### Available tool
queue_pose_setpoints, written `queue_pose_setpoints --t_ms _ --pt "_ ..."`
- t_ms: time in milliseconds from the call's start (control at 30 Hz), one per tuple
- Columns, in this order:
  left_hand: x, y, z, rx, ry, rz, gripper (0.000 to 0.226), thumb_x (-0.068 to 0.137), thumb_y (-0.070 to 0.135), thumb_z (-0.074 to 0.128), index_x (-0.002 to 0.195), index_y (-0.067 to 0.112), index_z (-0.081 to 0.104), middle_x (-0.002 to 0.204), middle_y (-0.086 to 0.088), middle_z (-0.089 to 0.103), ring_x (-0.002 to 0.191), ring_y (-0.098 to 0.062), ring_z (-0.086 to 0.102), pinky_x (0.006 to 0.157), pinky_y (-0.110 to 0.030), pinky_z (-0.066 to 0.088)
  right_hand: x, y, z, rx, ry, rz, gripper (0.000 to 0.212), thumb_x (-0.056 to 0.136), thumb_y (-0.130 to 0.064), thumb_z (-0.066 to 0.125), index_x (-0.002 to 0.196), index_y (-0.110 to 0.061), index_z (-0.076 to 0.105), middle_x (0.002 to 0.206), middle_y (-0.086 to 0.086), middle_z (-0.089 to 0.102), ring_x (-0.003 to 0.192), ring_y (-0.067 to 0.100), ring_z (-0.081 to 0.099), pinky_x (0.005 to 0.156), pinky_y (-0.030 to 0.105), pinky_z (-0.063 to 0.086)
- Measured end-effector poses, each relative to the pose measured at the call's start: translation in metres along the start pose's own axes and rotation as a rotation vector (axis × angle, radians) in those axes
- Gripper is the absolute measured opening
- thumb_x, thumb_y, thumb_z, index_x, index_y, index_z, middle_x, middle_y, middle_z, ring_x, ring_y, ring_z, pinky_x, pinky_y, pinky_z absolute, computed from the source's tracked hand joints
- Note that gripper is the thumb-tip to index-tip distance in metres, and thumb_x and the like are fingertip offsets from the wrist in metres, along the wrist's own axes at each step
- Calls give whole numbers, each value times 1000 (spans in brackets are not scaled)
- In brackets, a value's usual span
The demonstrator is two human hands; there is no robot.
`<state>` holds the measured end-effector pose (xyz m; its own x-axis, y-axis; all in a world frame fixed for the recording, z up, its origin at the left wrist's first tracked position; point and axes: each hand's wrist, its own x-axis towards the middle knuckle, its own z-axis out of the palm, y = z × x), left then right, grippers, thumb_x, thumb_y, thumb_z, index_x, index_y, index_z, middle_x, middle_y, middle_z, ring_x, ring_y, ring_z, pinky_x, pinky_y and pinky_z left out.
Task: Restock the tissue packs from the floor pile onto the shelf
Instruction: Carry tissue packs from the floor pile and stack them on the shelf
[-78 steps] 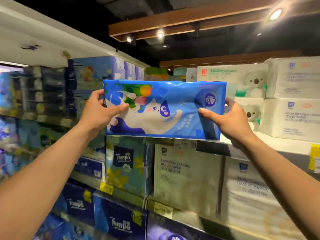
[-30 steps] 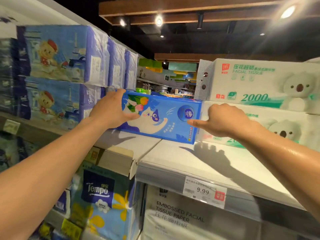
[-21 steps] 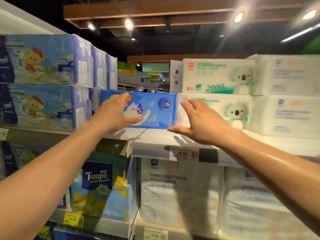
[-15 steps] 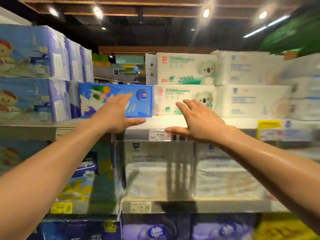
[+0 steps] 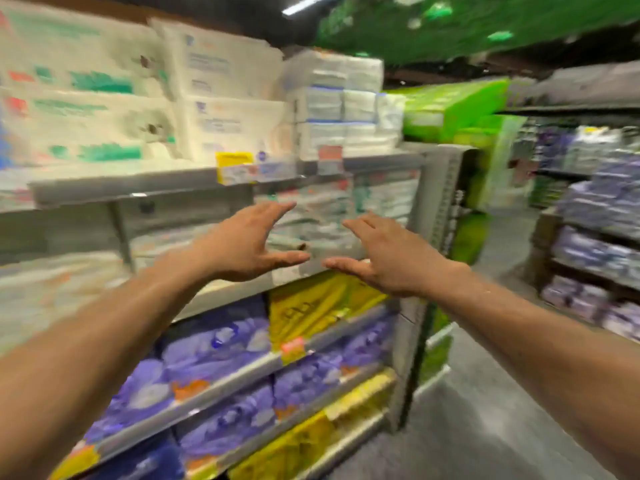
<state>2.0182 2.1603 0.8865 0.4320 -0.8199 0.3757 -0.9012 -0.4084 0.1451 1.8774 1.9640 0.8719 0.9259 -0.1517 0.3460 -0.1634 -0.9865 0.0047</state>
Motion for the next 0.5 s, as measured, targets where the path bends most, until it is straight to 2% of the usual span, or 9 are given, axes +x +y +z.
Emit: queue_pose_setpoints --t_ms 133,233,367,433,500 --pt "52 127 93 -84 -120 148 106 71 88 42 154 24 30 156 -3 38 141 -21 38 114 -27 26 -114 120 8 42 -95 176 97 81 -83 38 151 -15 40 155 9 42 143 29 37 119 41 30" --pt "89 217 167 -166 -218 243 115 62 97 32 153 27 30 154 -4 41 139 -22 42 115 -33 31 -194 198 18 81 -176 368 91 87 -76 42 155 -17 34 160 7 36 146 25 32 120 36 25" --pt "134 336 257 -236 -384 344 116 61 94 34 153 25 30 155 -4 39 141 -21 39 115 -30 29 -295 294 37 182 -200 652 83 91 -70 48 154 -17 36 162 7 31 149 25 28 122 37 23" --pt "162 386 301 -271 -424 401 122 55 100 27 153 27 30 155 -3 39 141 -20 38 117 -31 28 -338 341 47 199 -213 794 80 93 -67 50 155 -19 33 164 7 27 151 24 23 123 35 19" --pt "192 433 346 -297 -458 457 120 56 102 26 153 31 28 157 0 38 142 -20 37 118 -33 29 -374 387 57 209 -230 923 80 93 -68 50 154 -19 35 163 8 29 150 25 25 123 37 21"
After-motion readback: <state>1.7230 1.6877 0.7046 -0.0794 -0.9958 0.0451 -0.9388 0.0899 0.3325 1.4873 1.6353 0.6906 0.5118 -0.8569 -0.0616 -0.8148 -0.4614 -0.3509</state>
